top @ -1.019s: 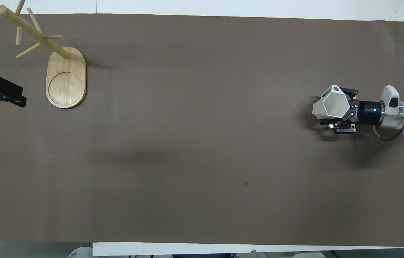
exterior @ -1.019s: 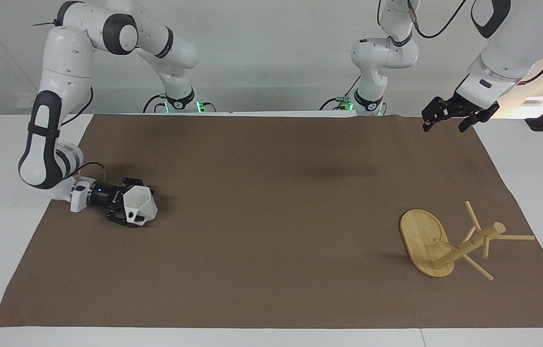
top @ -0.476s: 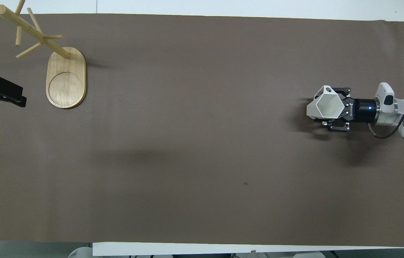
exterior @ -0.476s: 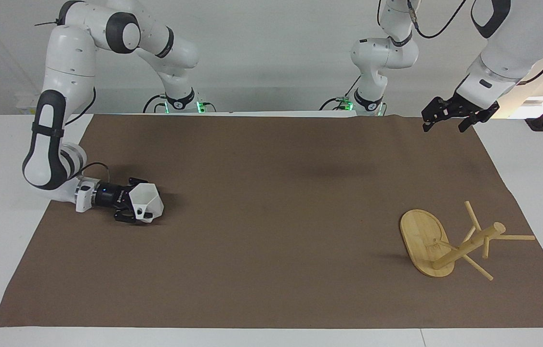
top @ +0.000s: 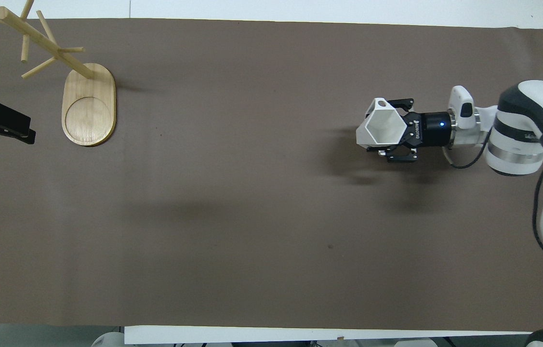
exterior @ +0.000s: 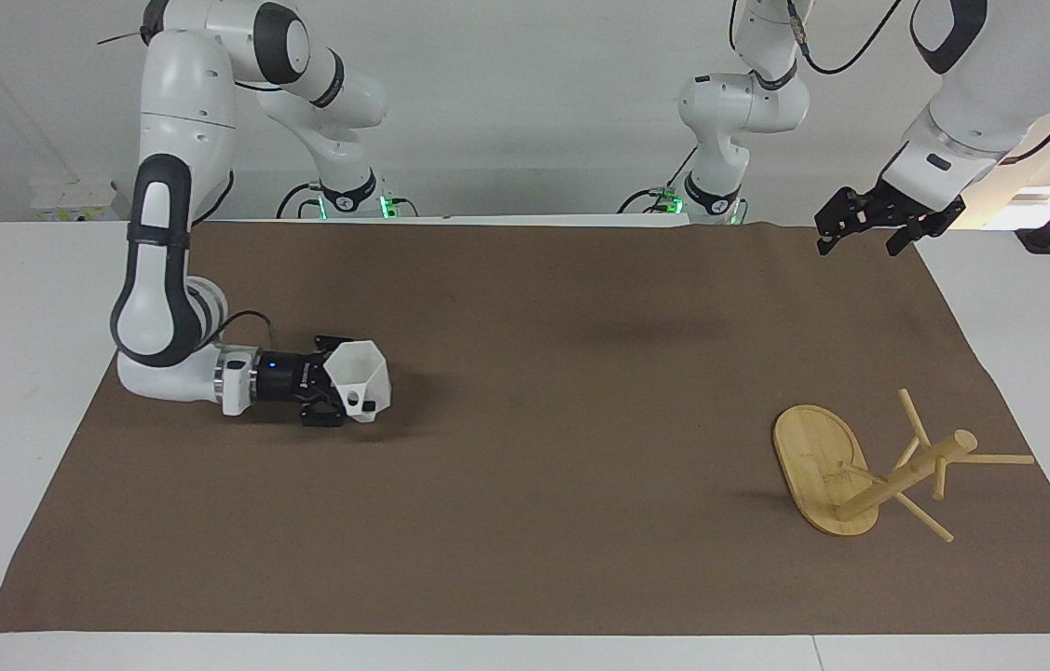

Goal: Hang cup on rack
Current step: 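Lift the cup with the right gripper while the left gripper reaches toward it, then grasp the cup with the left gripper from the right gripper, then carry the cup with the left gripper while the right gripper withdraws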

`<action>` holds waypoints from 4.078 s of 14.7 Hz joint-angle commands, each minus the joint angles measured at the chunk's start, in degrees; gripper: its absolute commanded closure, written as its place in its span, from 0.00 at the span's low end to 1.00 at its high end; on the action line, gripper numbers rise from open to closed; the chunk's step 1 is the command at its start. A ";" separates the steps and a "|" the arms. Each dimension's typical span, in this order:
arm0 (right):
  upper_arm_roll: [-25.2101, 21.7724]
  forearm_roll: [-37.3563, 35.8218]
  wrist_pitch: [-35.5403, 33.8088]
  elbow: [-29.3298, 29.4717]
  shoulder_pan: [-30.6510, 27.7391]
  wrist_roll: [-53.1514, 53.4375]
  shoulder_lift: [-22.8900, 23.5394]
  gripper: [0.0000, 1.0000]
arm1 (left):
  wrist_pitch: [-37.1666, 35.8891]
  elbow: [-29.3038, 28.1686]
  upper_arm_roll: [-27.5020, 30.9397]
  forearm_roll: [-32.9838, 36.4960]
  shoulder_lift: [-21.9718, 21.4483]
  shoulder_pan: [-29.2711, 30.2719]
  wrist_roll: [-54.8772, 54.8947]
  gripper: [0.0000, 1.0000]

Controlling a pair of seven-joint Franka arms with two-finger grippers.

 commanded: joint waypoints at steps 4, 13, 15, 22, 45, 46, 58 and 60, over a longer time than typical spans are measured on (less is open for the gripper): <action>0.05 8.23 11.82 -0.88 11.92 7.35 -4.31 0.83 | 0.68 -0.95 -0.90 -0.20 -1.45 -1.43 0.05 0.00; 0.05 19.73 26.07 -2.90 23.98 5.95 -8.09 0.83 | 14.63 -6.31 -3.19 -0.11 -3.04 -17.33 -37.79 0.00; 0.05 22.82 26.25 -3.61 24.77 4.73 -8.44 0.82 | 18.15 -5.52 -3.19 0.06 0.03 -21.02 -41.77 0.00; 0.05 29.95 28.10 -5.89 28.03 0.59 -8.97 0.82 | 29.59 -5.79 -3.28 -0.02 7.77 -24.38 -48.02 0.00; 0.05 30.04 29.76 -8.27 28.03 -0.64 -10.38 0.57 | 36.80 -8.07 -3.19 0.50 13.31 -28.60 -54.79 1.00; 0.05 30.04 30.03 -8.27 28.03 -0.38 -10.38 0.31 | 36.80 -7.81 -3.19 0.50 13.40 -28.25 -54.88 1.00; -0.48 26.36 30.21 -7.21 23.55 0.24 -13.19 0.00 | 38.97 -8.67 0.50 2.35 9.02 -21.85 -54.97 1.00; -0.66 19.19 31.95 -6.78 21.27 2.24 -15.11 0.00 | 45.20 -14.36 0.41 2.35 6.39 -18.68 -54.53 1.00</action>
